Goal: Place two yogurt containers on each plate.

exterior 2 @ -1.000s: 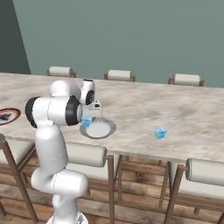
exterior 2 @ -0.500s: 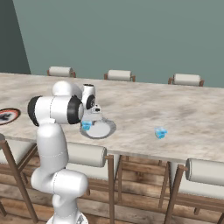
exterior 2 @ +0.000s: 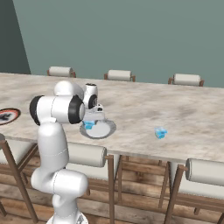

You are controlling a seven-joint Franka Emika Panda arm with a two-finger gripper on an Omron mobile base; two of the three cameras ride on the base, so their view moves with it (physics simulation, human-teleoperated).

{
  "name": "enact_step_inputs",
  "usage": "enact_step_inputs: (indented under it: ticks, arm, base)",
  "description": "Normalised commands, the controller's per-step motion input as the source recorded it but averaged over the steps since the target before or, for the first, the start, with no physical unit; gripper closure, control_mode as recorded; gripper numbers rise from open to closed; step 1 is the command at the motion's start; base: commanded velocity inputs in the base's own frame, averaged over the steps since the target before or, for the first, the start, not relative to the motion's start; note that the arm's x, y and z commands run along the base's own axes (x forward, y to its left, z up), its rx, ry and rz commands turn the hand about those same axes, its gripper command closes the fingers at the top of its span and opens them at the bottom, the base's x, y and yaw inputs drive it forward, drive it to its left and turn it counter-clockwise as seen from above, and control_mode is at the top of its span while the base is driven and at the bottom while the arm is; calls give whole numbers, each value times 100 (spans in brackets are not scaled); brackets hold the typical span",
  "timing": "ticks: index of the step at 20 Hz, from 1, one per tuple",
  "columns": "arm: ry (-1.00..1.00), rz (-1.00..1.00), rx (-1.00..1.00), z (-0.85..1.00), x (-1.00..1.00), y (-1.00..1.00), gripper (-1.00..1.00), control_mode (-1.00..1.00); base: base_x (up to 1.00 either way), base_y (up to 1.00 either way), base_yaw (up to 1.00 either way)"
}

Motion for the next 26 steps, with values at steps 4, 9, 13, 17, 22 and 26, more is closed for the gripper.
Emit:
enact_step_inputs:
  ticks: [4,9,13,17,22,26]
  arm:
    - [0,0,1,0,0,-1,-100,-100]
    - [0,0,0,0,0,0,-100,-100]
    - [0,0,0,0,0,0,-100,-100]
    - [0,0,0,0,0,-5,-100,-100]
    - [0,0,0,10,0,-12,-100,-100]
    - [-1,0,0,68,0,-21,-100,-100]
  base:
    - [0,0,0]
    - [0,0,0]
    - [0,0,0]
    - [0,0,0]
    - [0,0,0]
    - [0,0,0]
